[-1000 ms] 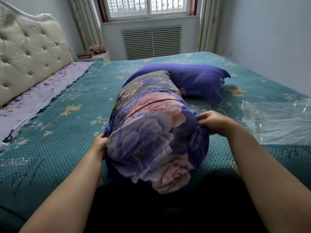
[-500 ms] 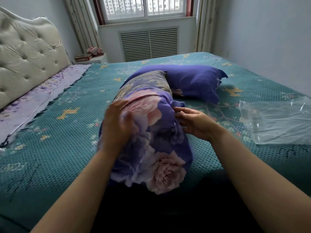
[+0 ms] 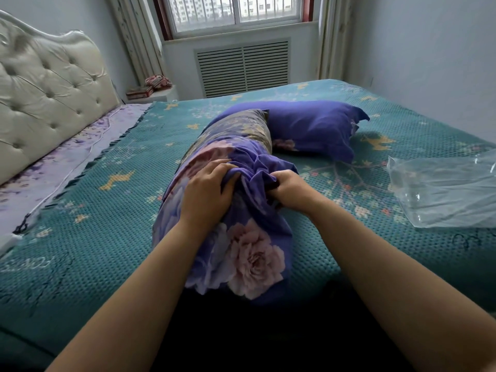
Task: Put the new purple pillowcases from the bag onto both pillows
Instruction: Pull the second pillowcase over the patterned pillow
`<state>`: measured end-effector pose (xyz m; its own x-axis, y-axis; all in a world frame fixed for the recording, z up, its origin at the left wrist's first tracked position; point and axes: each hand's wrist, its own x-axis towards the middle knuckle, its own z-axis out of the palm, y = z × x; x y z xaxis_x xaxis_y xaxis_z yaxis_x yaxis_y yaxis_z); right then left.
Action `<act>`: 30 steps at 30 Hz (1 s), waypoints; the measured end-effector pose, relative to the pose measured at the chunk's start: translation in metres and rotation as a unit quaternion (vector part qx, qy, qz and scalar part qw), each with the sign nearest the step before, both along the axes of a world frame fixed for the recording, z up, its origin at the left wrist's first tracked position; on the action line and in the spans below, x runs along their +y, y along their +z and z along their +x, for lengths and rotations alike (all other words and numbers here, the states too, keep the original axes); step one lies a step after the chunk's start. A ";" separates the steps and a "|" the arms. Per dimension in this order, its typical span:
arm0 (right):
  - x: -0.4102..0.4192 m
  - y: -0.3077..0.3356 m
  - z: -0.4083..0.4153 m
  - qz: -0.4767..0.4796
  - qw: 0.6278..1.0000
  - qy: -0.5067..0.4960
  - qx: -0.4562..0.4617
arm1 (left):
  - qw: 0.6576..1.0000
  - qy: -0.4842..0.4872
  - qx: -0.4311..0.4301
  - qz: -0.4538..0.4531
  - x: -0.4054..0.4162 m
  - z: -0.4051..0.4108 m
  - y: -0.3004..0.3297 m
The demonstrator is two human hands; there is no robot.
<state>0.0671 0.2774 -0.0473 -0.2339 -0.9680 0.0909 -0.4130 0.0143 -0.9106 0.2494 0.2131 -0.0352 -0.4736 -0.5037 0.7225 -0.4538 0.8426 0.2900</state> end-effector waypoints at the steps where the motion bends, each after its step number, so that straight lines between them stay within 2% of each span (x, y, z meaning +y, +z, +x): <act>1: -0.001 0.001 -0.005 0.000 1.000 -0.001 0.010 | 1.000 0.004 -0.002 0.002 0.001 0.000 0.000; 7: -0.018 -0.011 -0.014 -0.085 0.992 -0.095 0.003 | 0.998 0.027 -0.065 0.000 0.007 -0.004 -0.001; 10: -0.023 -0.026 -0.012 -0.127 0.976 -0.167 -0.061 | 0.998 -0.002 -0.053 0.041 0.009 -0.003 -0.004; 12: -0.023 -0.031 -0.016 -0.089 0.973 -0.182 -0.113 | 0.997 -0.003 -0.062 0.048 0.012 0.000 -0.010; 14: -0.016 -0.030 -0.018 -0.044 0.974 -0.155 -0.161 | 0.996 -0.003 -0.074 0.046 0.015 0.003 -0.017; 17: 0.011 -0.025 -0.016 -0.041 0.960 -0.143 -0.239 | 0.995 -0.027 -0.045 0.082 0.015 0.002 -0.016; 18: 0.023 -0.024 -0.013 -0.060 0.965 -0.149 -0.209 | 0.993 -0.032 -0.035 0.107 0.016 0.000 -0.012; 20: 0.049 -0.027 -0.004 -0.112 0.980 -0.165 -0.020 | 0.990 -0.028 -0.023 0.134 0.019 -0.007 -0.001; 22: 0.066 -0.035 0.007 -0.182 0.949 -0.174 0.188 | 0.992 -0.003 -0.036 0.119 0.024 -0.016 0.012; 23: 0.068 -0.040 0.009 -0.191 0.929 -0.176 0.264 | 0.993 0.018 -0.058 0.097 0.027 -0.023 0.017; 26: 0.069 -0.046 0.005 -0.132 0.885 -0.238 0.379 | 0.980 0.074 -0.172 0.072 0.034 -0.037 0.022; 28: 0.070 -0.045 0.001 -0.104 0.863 -0.269 0.414 | 0.959 0.088 -0.253 0.097 0.031 -0.030 0.015; 30: 0.074 -0.040 0.001 -0.094 0.861 -0.274 0.417 | 0.934 0.087 -0.315 0.143 0.027 -0.014 0.006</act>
<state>0.0680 0.3510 -0.0876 -0.4288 -0.6825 0.5919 -0.9028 0.3002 -0.3079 0.2359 0.2401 -0.0293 -0.6517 -0.7429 0.1530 -0.7336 0.6686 0.1213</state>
